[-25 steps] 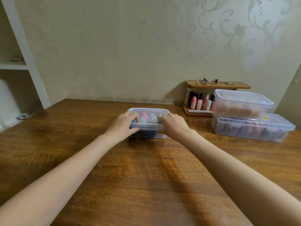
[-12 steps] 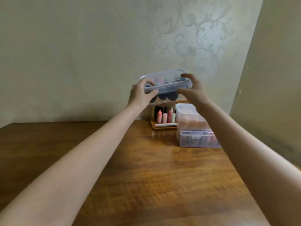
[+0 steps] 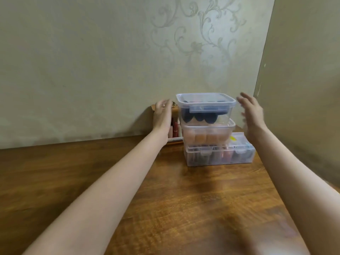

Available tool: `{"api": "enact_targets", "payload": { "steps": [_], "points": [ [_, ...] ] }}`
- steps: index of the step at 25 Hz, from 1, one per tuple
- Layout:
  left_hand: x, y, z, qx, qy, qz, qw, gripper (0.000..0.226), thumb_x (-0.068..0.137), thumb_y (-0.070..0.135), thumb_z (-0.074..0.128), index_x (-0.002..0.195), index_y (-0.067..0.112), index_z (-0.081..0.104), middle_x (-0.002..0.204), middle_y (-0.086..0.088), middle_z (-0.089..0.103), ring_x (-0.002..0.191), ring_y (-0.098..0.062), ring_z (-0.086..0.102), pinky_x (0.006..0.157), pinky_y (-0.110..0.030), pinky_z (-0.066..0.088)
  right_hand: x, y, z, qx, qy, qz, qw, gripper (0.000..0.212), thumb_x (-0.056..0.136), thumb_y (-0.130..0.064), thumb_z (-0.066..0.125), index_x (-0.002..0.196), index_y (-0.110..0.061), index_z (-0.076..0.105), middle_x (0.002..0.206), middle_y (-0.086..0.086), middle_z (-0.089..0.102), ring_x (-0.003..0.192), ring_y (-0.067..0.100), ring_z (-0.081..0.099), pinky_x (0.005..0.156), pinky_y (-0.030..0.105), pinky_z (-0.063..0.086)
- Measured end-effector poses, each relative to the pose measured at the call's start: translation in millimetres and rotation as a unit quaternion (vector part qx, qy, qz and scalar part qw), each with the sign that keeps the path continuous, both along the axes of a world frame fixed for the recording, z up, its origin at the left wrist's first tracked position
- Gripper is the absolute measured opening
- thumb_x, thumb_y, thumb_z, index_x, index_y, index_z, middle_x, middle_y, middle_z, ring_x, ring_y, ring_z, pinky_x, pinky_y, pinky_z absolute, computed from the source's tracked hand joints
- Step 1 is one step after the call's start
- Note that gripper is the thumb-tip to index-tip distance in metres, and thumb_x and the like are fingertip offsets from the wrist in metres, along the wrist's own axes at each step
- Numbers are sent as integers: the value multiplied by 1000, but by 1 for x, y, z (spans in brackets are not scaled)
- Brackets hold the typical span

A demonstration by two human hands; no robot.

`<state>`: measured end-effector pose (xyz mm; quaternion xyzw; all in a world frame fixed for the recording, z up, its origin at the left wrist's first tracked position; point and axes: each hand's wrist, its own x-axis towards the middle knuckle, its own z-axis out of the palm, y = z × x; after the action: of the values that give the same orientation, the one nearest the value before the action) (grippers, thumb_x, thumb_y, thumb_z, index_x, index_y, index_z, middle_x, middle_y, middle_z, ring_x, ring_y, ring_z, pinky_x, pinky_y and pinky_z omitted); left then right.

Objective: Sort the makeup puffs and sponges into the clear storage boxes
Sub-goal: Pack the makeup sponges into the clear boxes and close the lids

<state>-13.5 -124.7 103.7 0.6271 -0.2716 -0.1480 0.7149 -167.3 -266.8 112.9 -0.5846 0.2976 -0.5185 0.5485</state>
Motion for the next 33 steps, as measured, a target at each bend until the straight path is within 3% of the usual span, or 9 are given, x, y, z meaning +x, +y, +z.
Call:
{"api": "enact_targets", "payload": {
  "steps": [3, 7, 11, 15, 18, 22, 24, 27, 33],
  "points": [
    [5, -7, -36, 62, 197, -60, 977, 65, 88, 64, 36, 145, 33, 28, 154, -2, 27, 142, -33, 24, 110, -58, 20, -19, -30, -40, 16, 243, -167, 955, 45, 91, -34, 46, 131, -13, 52, 137, 12, 52, 125, 29, 47, 104, 36, 38],
    [-12, -25, -50, 107, 267, -167, 943, 80, 83, 74, 29, 149, 30, 16, 158, -9, 17, 143, -42, 12, 108, -68, 2, -25, -37, -73, 44, 377, -50, 924, 61, 88, -45, 54, 138, -12, 42, 146, 13, 39, 133, 34, 35, 109, 48, 34],
    [-18, -11, -46, 120, 252, -160, 947, 75, 85, 72, 29, 147, 31, 23, 154, -9, 27, 141, -41, 22, 108, -69, 6, -19, -18, -70, 54, 415, -37, 908, 67, 85, -33, 63, 142, -14, 32, 146, 18, 21, 127, 37, 38, 101, 48, 44],
    [-6, 45, -37, 139, 214, -113, 960, 63, 91, 64, 23, 139, 25, 38, 146, -13, 40, 136, -40, 33, 108, -65, 14, 9, 21, -63, 29, 464, 44, 884, 74, 83, -31, 66, 143, -14, 26, 145, 20, 27, 123, 37, 44, 90, 46, 53],
    [21, 97, -34, 123, 215, -52, 967, 57, 95, 57, 22, 136, 21, 41, 142, -17, 45, 131, -38, 40, 84, -55, 35, 45, 62, -60, 13, 449, 144, 882, 80, 79, -30, 71, 143, -13, 26, 145, 17, 34, 124, 34, 46, 90, 46, 54],
    [65, 156, -33, 109, 230, 33, 966, 53, 96, 54, 24, 134, 21, 42, 137, -17, 48, 126, -37, 45, 70, -49, 35, 105, 112, -62, -64, 432, 229, 870, 83, 79, -25, 72, 146, -7, 25, 157, 11, 18, 137, 31, 34, 104, 44, 45],
    [92, 178, -32, 90, 246, 70, 963, 54, 96, 55, 25, 134, 22, 42, 136, -16, 48, 127, -37, 44, 82, -55, 36, 137, 133, -66, -134, 449, 220, 856, 80, 81, -30, 70, 144, -4, 28, 159, 9, 7, 144, 29, 20, 113, 42, 34],
    [131, 191, -31, 70, 264, 101, 957, 55, 94, 57, 29, 135, 23, 42, 140, -16, 45, 128, -37, 43, 95, -57, 33, 186, 146, -74, -153, 445, 205, 858, 75, 81, -38, 68, 142, -10, 34, 150, 14, 33, 135, 31, 37, 108, 42, 39],
    [178, 160, -32, 62, 217, 90, 970, 55, 96, 56, 27, 136, 21, 41, 142, -13, 45, 128, -34, 45, 76, -46, 40, 244, 128, -81, -234, 428, 82, 869, 44, 85, -33, 65, 121, -8, 59, 142, 14, 36, 126, 35, 41, 103, 40, 38]
  ]
}}
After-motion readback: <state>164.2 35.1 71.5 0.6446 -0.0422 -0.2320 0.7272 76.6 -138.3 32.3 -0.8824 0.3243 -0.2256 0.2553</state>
